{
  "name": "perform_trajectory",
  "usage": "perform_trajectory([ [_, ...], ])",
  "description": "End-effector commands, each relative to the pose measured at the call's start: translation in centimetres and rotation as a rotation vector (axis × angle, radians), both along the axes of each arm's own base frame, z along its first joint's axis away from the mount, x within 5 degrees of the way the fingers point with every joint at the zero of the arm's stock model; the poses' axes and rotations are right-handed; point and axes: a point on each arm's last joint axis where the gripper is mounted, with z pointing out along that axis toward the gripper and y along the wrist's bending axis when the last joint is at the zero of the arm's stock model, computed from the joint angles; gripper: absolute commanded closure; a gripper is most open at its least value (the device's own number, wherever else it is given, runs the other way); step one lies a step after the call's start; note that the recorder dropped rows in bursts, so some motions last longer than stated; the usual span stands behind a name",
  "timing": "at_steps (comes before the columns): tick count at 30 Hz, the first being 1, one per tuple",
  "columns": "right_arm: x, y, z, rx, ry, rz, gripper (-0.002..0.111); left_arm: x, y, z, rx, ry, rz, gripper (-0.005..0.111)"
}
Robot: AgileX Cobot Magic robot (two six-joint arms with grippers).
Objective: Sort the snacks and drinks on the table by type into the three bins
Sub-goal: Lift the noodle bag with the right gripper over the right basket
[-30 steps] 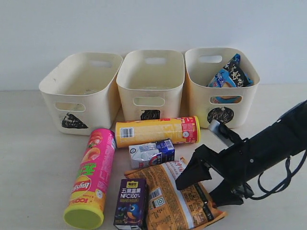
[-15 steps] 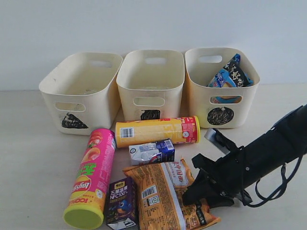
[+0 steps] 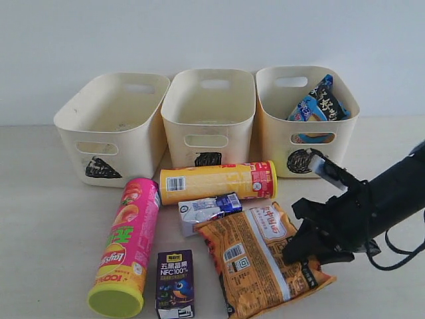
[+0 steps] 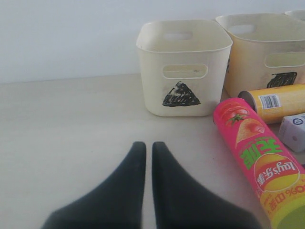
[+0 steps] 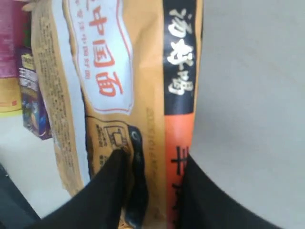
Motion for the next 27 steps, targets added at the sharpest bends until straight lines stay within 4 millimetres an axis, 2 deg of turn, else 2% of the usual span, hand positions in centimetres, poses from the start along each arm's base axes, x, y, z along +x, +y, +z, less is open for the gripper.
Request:
perform_trajectory([
  [1,-0.6,-0.1,3.3,0.040,-0.072,0.034,0.108,0.0,0.0,0.0,0.000,-0.016,0.005,0.102],
  [3,-0.9,0.0,4.5,0.054,-0.100,0.045,0.108,0.0,0.0,0.0,0.000,-0.016,0.005,0.102],
  [10,-2.6,-0.3,10.5,0.069,-0.291,0.041,0.108,0.0,0.0,0.0,0.000,-0.016,0.005,0.102],
  [11,-2.9,-0.5,11.7,0.053,-0.348,0.016,0.108,0.0,0.0,0.0,0.000,-0.016,0.005,0.102],
  [16,-3.1,-2.1,14.8,-0.114,-0.556,-0.151,0.108,0.0,0.0,0.0,0.000,-0.016,0.005,0.102],
  [27,0.1,-4.4,23.3,-0.285,-0.930,-0.400,0.108,0.0,0.0,0.0,0.000,-0.016,0.005,0.102],
])
